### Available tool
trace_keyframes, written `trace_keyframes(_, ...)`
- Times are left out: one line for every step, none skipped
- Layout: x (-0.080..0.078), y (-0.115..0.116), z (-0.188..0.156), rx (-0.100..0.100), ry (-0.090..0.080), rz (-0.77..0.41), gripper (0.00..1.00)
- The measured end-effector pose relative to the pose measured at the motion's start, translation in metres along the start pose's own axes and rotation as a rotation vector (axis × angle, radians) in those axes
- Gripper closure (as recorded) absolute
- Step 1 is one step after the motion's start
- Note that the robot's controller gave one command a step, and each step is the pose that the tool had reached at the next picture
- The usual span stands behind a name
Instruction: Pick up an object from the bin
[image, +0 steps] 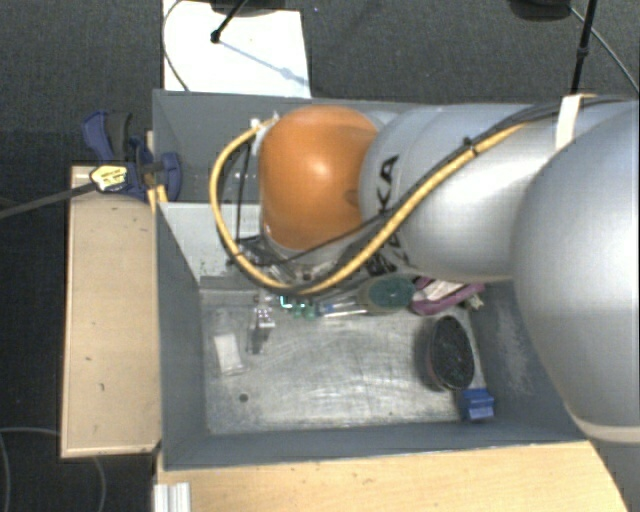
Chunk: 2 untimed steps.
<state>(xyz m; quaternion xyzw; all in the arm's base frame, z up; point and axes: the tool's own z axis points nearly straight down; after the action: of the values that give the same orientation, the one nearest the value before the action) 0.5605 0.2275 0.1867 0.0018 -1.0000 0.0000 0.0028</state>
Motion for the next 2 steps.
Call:
trace_keyframes(0.043, -0.011, 0.113, 0.002, 0.000, -0.134, 0.00)
trace_keyframes(0.005, -0.078, 0.098, 0.004, -0.012, -0.174, 0.00)
